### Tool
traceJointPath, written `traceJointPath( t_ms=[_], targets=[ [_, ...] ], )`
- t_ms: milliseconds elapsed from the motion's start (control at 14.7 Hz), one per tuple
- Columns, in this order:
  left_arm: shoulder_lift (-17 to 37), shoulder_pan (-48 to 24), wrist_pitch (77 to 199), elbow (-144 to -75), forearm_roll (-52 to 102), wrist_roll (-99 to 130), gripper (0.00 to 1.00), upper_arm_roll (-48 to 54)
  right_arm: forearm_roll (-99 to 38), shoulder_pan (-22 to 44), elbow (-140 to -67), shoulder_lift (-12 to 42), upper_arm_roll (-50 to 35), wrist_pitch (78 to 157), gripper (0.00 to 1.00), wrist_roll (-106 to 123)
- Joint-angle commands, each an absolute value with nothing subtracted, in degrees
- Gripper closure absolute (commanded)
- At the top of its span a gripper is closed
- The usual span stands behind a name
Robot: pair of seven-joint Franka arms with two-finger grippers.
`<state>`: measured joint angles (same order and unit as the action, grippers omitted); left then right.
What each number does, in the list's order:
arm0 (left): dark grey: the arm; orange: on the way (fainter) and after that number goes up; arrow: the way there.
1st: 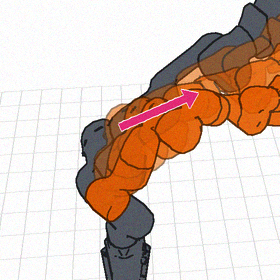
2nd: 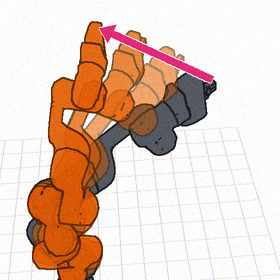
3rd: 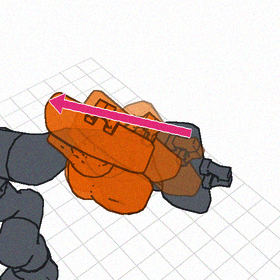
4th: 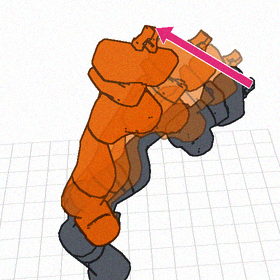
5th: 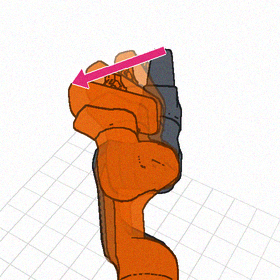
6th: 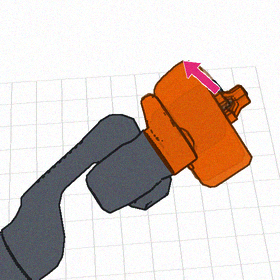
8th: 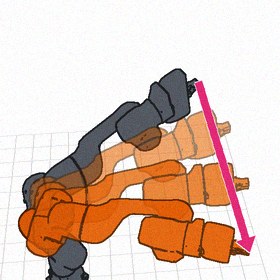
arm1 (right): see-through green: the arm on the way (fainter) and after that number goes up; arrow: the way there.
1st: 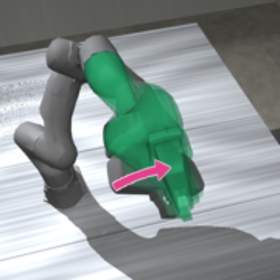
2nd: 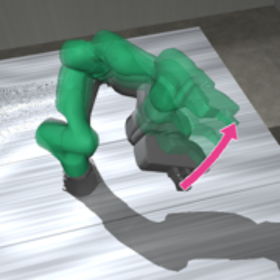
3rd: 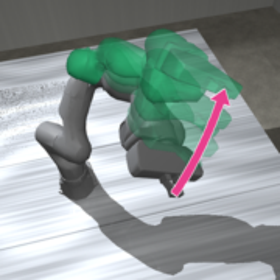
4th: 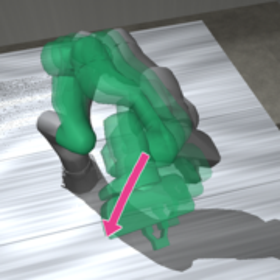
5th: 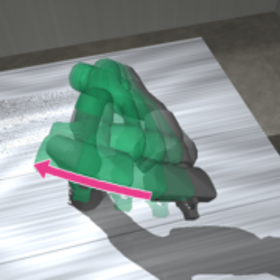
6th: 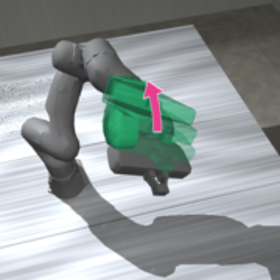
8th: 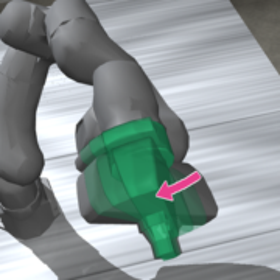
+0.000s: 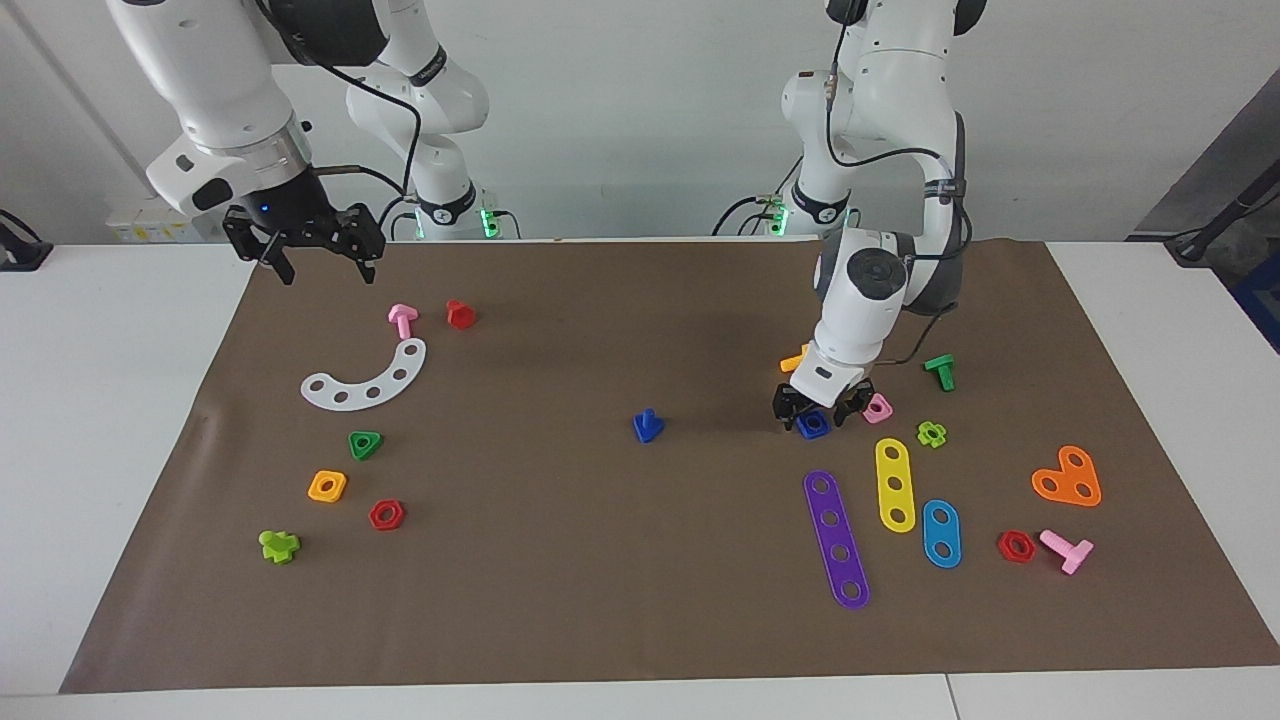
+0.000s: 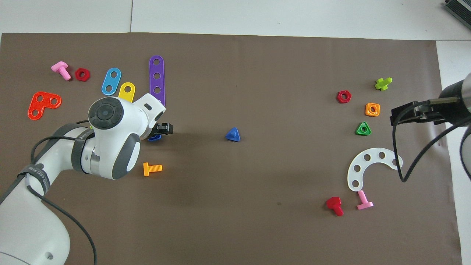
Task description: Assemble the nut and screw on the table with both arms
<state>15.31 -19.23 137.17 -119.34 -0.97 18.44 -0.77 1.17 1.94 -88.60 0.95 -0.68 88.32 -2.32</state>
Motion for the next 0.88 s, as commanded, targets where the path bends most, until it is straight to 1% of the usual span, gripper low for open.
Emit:
traceJointPath(
  t_ms=[0, 340, 408, 475, 543, 611, 679, 747, 815],
  targets=[
    [14.15, -20.13, 138.16, -121.81, -1.23, 19.60, 0.14, -1.67, 0.88, 1.76, -90.70, -1.05, -1.05, 89.12, 0.00, -1.05],
    [14.06, -20.04, 138.16, -122.34, -1.23, 19.86, 0.16, -1.76, 0.88, 1.58, -90.70, -1.05, -1.05, 89.03, 0.00, -1.05],
    [14.06, -20.04, 137.99, -122.08, -1.23, 19.86, 0.19, -1.76, 0.88, 1.58, -90.70, -1.05, -1.05, 89.03, 0.00, -0.97],
    [14.15, -20.04, 137.90, -121.91, -1.23, 19.86, 0.25, -1.93, 0.88, 1.58, -90.70, -1.05, -1.05, 89.03, 0.00, -1.05],
    [14.15, -20.04, 137.81, -121.82, -1.32, 19.86, 0.38, -1.93, 0.88, 1.58, -90.70, -1.05, -1.05, 89.03, 0.00, -1.05],
    [14.15, -20.04, 137.81, -121.64, -1.23, 20.21, 0.53, -1.93, 0.88, 1.58, -90.70, -1.05, -1.05, 89.03, 0.00, -1.05],
    [14.15, -19.87, 137.81, -121.55, -1.32, 20.65, 0.72, -2.02, 0.88, 1.58, -90.70, -1.05, -1.05, 89.03, 0.00, -0.97],
    [14.15, -19.86, 137.64, -121.20, -1.32, 20.57, 0.84, -2.11, 0.88, 1.58, -90.70, -1.05, -1.05, 89.03, 0.00, -1.05],
    [14.15, -19.86, 136.94, -120.51, -1.32, 20.57, 0.93, -2.02, 0.88, 1.58, -90.70, -1.05, -1.05, 89.03, 0.00, -0.97]
  ],
)
